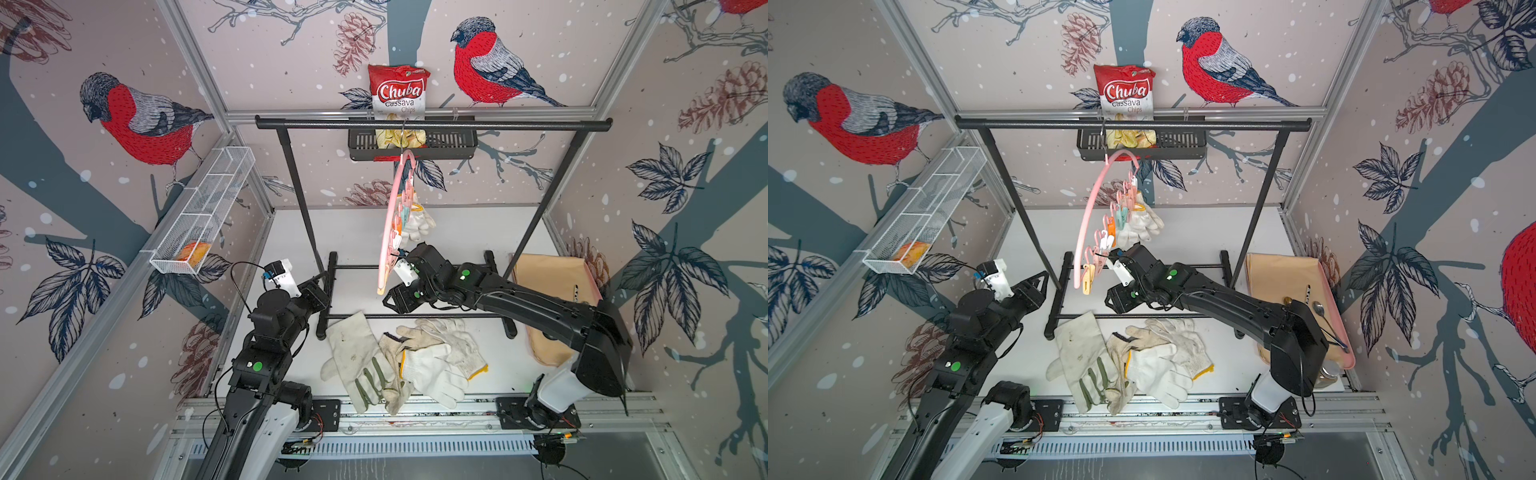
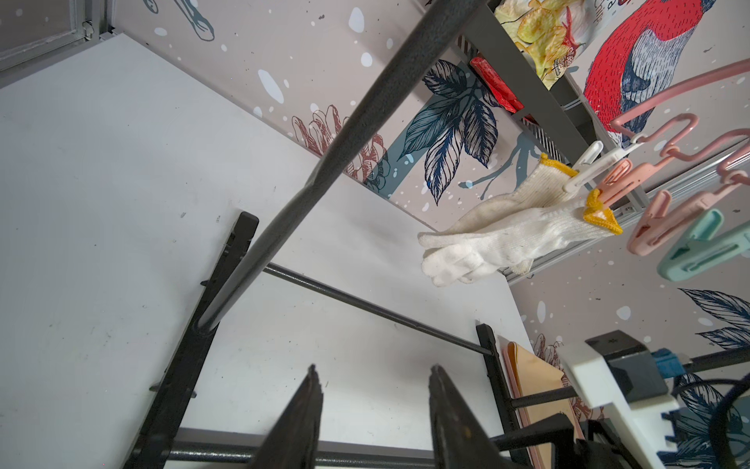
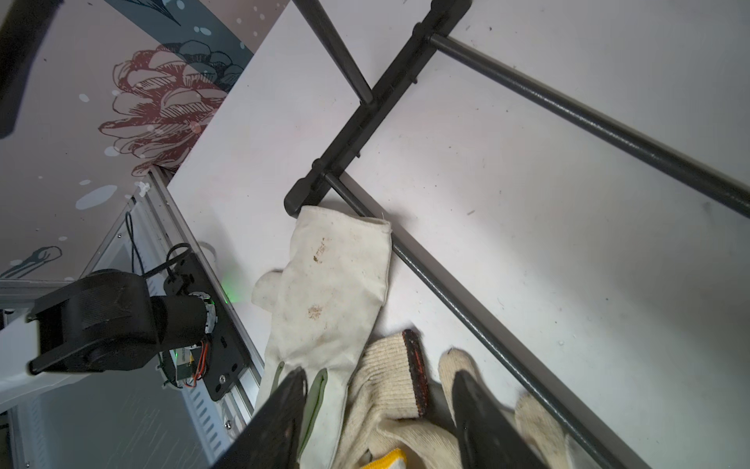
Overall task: Clip the gloves onto a hanger to dry
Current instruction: Pick up the glove from the center of the board.
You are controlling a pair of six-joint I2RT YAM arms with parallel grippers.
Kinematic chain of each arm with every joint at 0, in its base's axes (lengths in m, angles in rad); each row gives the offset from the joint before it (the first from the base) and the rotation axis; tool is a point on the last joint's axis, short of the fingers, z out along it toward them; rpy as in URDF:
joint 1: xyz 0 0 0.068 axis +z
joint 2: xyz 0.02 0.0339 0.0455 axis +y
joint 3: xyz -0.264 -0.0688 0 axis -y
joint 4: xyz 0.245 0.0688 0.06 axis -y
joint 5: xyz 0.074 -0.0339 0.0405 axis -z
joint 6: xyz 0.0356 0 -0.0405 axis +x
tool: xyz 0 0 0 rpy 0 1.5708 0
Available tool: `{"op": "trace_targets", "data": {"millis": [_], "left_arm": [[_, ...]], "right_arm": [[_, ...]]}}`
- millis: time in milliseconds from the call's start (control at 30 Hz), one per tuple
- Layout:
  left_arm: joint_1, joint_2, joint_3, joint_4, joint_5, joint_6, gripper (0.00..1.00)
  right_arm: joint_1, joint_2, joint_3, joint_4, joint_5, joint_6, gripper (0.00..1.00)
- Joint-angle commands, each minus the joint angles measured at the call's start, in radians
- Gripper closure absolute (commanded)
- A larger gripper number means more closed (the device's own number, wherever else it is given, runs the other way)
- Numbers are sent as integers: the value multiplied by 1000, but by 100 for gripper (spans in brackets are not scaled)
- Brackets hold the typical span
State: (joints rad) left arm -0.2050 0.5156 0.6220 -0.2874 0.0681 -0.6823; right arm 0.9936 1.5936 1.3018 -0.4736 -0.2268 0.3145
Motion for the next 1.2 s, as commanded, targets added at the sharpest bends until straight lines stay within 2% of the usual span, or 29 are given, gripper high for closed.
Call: {"op": "trace_targets", "data": {"millis": [0, 433, 733, 1167], "left_arm": [[3, 6, -1, 48, 1, 0, 56], [3, 11, -5, 50, 7, -3, 56], [1, 21, -7, 57, 10, -3, 56], [2, 21, -18, 63, 10, -7, 56]], "right_arm": [[8, -14, -33, 5, 23, -13, 40], [10, -7, -68, 21, 43, -23, 41], [-37, -6, -93, 57, -27, -11, 42], [-79, 13, -13, 28, -51, -43, 40]]}}
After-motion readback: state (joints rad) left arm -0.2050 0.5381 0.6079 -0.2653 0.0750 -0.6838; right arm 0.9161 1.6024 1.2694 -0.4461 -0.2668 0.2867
